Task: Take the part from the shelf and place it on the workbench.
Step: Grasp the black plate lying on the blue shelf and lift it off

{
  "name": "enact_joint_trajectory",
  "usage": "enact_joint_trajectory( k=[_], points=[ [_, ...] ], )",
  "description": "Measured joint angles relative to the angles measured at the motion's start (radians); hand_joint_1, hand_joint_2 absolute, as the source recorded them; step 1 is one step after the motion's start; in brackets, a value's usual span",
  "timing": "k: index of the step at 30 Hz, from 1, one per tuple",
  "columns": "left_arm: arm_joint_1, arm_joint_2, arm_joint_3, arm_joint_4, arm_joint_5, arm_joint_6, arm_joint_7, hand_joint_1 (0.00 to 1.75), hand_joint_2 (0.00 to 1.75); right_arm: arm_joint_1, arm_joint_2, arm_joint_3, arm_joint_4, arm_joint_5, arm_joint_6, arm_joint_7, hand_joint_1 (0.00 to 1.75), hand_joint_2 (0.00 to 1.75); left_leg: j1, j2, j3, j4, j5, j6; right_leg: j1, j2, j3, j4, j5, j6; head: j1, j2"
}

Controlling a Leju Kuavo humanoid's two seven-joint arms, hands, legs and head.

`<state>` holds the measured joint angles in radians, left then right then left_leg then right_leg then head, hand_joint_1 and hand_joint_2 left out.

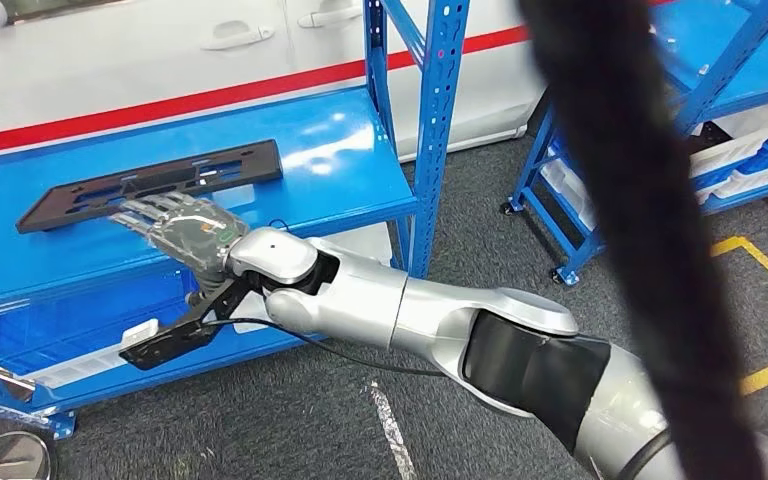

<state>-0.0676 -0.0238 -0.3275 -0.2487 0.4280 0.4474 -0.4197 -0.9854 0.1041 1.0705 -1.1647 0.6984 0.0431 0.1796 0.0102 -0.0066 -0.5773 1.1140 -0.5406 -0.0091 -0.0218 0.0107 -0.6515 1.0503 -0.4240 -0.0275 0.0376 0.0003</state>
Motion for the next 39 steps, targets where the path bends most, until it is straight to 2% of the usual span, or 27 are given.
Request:
enact_joint_trajectory(
  k=[3, 4, 5, 7, 8, 9, 10, 11, 14, 16, 18, 19, 20, 21, 22, 23, 24, 25, 27, 30, 32, 34, 35, 36, 37, 38, 39],
  points=[
    [-0.003, -0.002, -0.004, 0.000, -0.002, -0.002, -0.001, 0.00, 0.00, -0.001, 0.011, 0.002, 0.006, -0.007, 0.000, -0.011, 0.00, 1.75, 0.003, 0.001, -0.125, 0.175, -0.051, -0.014, 0.002, -0.001, 0.019, -0.002, -0.016, -0.006, 0.000, 0.000],
    [-0.001, -0.002, -0.006, 0.000, -0.002, -0.002, -0.001, 0.00, 0.00, 0.000, 0.015, 0.002, 0.009, -0.009, 0.000, -0.016, 0.00, 1.75, 0.003, 0.001, -0.154, 0.198, -0.049, -0.014, 0.003, -0.001, 0.027, -0.002, -0.023, -0.006, 0.000, 0.000],
    [0.000, -0.001, -0.007, 0.000, -0.001, -0.003, -0.002, 0.00, 0.00, 0.001, 0.020, 0.003, 0.013, -0.011, 0.000, -0.020, 0.00, 1.75, 0.003, 0.001, -0.165, 0.185, -0.026, -0.012, 0.003, 0.000, 0.037, -0.002, -0.030, -0.005, 0.000, 0.000],
    [0.003, -0.001, -0.008, 0.000, -0.001, -0.003, -0.002, 0.00, 0.00, 0.000, 0.034, 0.005, 0.020, -0.013, 0.000, -0.031, 0.00, 1.75, 0.002, 0.002, -0.137, 0.061, 0.075, -0.003, 0.003, 0.002, 0.058, -0.003, -0.044, -0.002, -0.001, 0.000],
    [0.002, -0.001, -0.009, 0.001, -0.001, -0.004, -0.003, 0.00, 0.00, 0.000, 0.041, 0.006, 0.023, -0.013, 0.000, -0.035, 0.00, 1.75, -0.001, 0.002, -0.118, -0.003, 0.111, 0.003, 0.003, 0.003, 0.067, -0.003, -0.051, 0.002, -0.001, 0.000],
    [0.001, -0.002, -0.009, 0.001, -0.001, -0.005, -0.003, 0.00, 0.00, -0.001, 0.047, 0.006, 0.026, -0.013, 0.000, -0.039, 0.00, 1.75, -0.005, 0.001, -0.100, -0.054, 0.131, 0.009, 0.004, 0.003, 0.071, -0.004, -0.056, 0.007, -0.001, 0.000],
    [0.000, -0.002, -0.010, 0.001, -0.001, -0.005, -0.003, 0.00, 0.00, -0.002, 0.053, 0.007, 0.028, -0.012, 0.000, -0.041, 0.00, 1.75, -0.008, 0.001, -0.091, -0.078, 0.136, 0.014, 0.006, 0.003, 0.074, -0.005, -0.061, 0.012, -0.001, 0.000],
    [-0.001, -0.002, -0.011, 0.001, -0.001, -0.006, -0.003, 0.00, 0.00, -0.002, 0.058, 0.008, 0.031, -0.012, 0.000, -0.042, 0.00, 1.75, -0.011, 0.000, -0.088, -0.083, 0.128, 0.018, 0.007, 0.003, 0.076, -0.007, -0.065, 0.018, -0.002, 0.000],
    [0.000, -0.004, -0.016, 0.001, 0.000, -0.006, -0.003, 0.00, 0.00, -0.007, 0.073, 0.011, 0.036, -0.012, 0.000, -0.043, 0.00, 1.75, -0.005, -0.001, -0.075, -0.095, 0.132, 0.031, 0.011, 0.000, 0.074, 0.008, -0.087, 0.035, -0.001, 0.000],
    [-0.002, -0.004, -0.020, 0.001, -0.001, -0.006, -0.003, 0.00, 0.00, -0.011, 0.078, 0.012, 0.040, -0.011, 0.000, -0.046, 0.00, 1.75, -0.003, -0.001, -0.065, -0.101, 0.129, 0.040, 0.012, -0.003, 0.030, 0.095, -0.129, 0.039, 0.001, 0.000],
    [-0.003, -0.004, -0.026, 0.001, -0.002, -0.007, -0.003, 0.00, 0.00, -0.011, 0.079, 0.016, 0.047, -0.010, 0.001, -0.049, 0.00, 1.75, -0.006, -0.002, -0.058, -0.100, 0.120, 0.048, 0.013, -0.003, -0.046, 0.226, -0.172, 0.039, 0.001, 0.000],
    [-0.002, -0.004, -0.029, 0.001, -0.002, -0.009, -0.002, 0.00, 0.00, -0.009, 0.080, 0.018, 0.051, -0.009, 0.001, -0.051, 0.00, 1.75, -0.009, -0.002, -0.053, -0.099, 0.115, 0.050, 0.013, -0.003, -0.075, 0.264, -0.172, 0.037, 0.001, 0.000],
    [-0.001, -0.004, -0.031, 0.001, -0.002, -0.010, -0.002, 0.00, 0.00, -0.008, 0.081, 0.021, 0.055, -0.008, 0.002, -0.051, 0.00, 1.75, -0.010, -0.003, -0.047, -0.096, 0.108, 0.051, 0.013, -0.003, -0.086, 0.265, -0.152, 0.035, 0.001, 0.000],
    [0.000, -0.005, -0.032, 0.001, -0.002, -0.012, -0.002, 0.00, 0.00, -0.007, 0.083, 0.022, 0.059, -0.007, 0.002, -0.052, 0.00, 1.75, -0.012, -0.005, -0.039, -0.093, 0.101, 0.050, 0.014, -0.003, -0.077, 0.223, -0.111, 0.031, 0.001, 0.000],
    [0.000, -0.005, -0.033, 0.001, -0.002, -0.013, -0.002, 0.00, 0.00, -0.007, 0.086, 0.023, 0.061, -0.006, 0.002, -0.053, 0.00, 1.75, -0.013, -0.006, -0.031, -0.089, 0.092, 0.050, 0.016, -0.004, -0.054, 0.156, -0.064, 0.026, 0.001, 0.000],
    [0.000, -0.007, -0.033, 0.001, -0.003, -0.014, -0.002, 0.00, 0.00, -0.007, 0.090, 0.024, 0.064, -0.005, 0.002, -0.053, 0.00, 1.75, -0.015, -0.006, -0.024, -0.087, 0.085, 0.048, 0.019, -0.004, -0.028, 0.094, -0.031, 0.020, 0.001, 0.000],
    [0.000, -0.008, -0.034, 0.001, -0.003, -0.014, -0.002, 0.00, 0.00, -0.009, 0.094, 0.024, 0.066, -0.004, 0.002, -0.054, 0.00, 1.75, -0.017, -0.007, -0.020, -0.084, 0.078, 0.045, 0.021, -0.004, -0.003, 0.040, -0.012, 0.015, 0.000, 0.000],
    [-0.002, -0.009, -0.034, 0.001, -0.004, -0.014, -0.002, 0.00, 0.00, -0.010, 0.098, 0.025, 0.068, -0.002, 0.002, -0.054, 0.00, 1.75, -0.017, -0.006, -0.018, -0.083, 0.074, 0.042, 0.024, -0.003, 0.011, 0.012, -0.010, 0.012, 0.000, 0.000],
    [-0.004, -0.009, -0.036, 0.001, -0.004, -0.015, -0.002, 0.00, 0.00, -0.013, 0.105, 0.026, 0.075, 0.001, 0.003, -0.057, 0.00, 1.75, -0.016, -0.006, -0.018, -0.085, 0.071, 0.034, 0.026, -0.001, 0.023, -0.005, -0.020, 0.007, 0.000, 0.000],
    [-0.003, -0.009, -0.039, 0.001, -0.003, -0.017, -0.004, 0.00, 0.00, -0.013, 0.119, 0.029, 0.087, 0.004, 0.003, -0.067, 0.00, 1.75, -0.014, -0.003, -0.027, -0.062, 0.052, 0.016, 0.016, -0.002, 0.038, -0.018, -0.020, -0.001, 0.000, 0.000],
    [-0.003, -0.010, -0.040, 0.001, -0.002, -0.019, -0.005, 0.00, 0.00, -0.015, 0.130, 0.032, 0.095, 0.006, 0.004, -0.073, 0.00, 1.75, -0.007, -0.001, -0.073, 0.028, 0.012, 0.001, 0.011, -0.005, 0.048, -0.024, -0.024, -0.007, -0.001, 0.000],
    [-0.003, -0.011, -0.041, 0.001, -0.002, -0.020, -0.007, 0.00, 0.00, -0.012, 0.137, 0.036, 0.105, 0.006, 0.005, -0.075, 0.00, 1.75, 0.002, 0.000, -0.147, 0.147, -0.022, -0.010, 0.010, -0.007, 0.053, -0.022, -0.031, -0.010, -0.001, 0.000],
    [-0.002, -0.012, -0.041, 0.001, -0.001, -0.020, -0.007, 0.00, 0.00, -0.010, 0.139, 0.038, 0.110, 0.006, 0.006, -0.075, 0.00, 1.75, 0.006, 0.001, -0.169, 0.172, -0.017, -0.015, 0.010, -0.007, 0.056, -0.021, -0.036, -0.009, -0.001, 0.000],
    [0.000, -0.012, -0.041, 0.001, 0.000, -0.020, -0.008, 0.00, 0.00, -0.007, 0.141, 0.039, 0.115, 0.006, 0.006, -0.075, 0.00, 1.75, 0.010, 0.001, -0.178, 0.170, 0.003, -0.020, 0.008, -0.007, 0.061, -0.019, -0.041, -0.007, -0.001, 0.000],
    [0.001, -0.012, -0.041, 0.001, 0.000, -0.020, -0.008, 0.00, 0.00, -0.006, 0.142, 0.040, 0.119, 0.006, 0.006, -0.075, 0.00, 1.75, 0.013, 0.001, -0.165, 0.128, 0.039, -0.023, 0.006, -0.006, 0.066, -0.017, -0.047, -0.004, -0.001, 0.000],
    [0.001, -0.012, -0.041, 0.001, 0.000, -0.020, -0.008, 0.00, 0.00, -0.006, 0.145, 0.040, 0.123, 0.007, 0.006, -0.075, 0.00, 1.75, 0.016, 0.002, -0.138, 0.060, 0.079, -0.026, 0.002, -0.005, 0.074, -0.014, -0.055, 0.001, -0.001, 0.000],
    [0.001, -0.013, -0.042, 0.001, 0.000, -0.020, -0.009, 0.00, 0.00, -0.006, 0.147, 0.040, 0.126, 0.007, 0.006, -0.076, 0.00, 1.75, 0.016, 0.002, -0.111, 0.003, 0.105, -0.028, 0.000, -0.005, 0.080, -0.014, -0.062, 0.007, -0.002, 0.000]
  ],
)
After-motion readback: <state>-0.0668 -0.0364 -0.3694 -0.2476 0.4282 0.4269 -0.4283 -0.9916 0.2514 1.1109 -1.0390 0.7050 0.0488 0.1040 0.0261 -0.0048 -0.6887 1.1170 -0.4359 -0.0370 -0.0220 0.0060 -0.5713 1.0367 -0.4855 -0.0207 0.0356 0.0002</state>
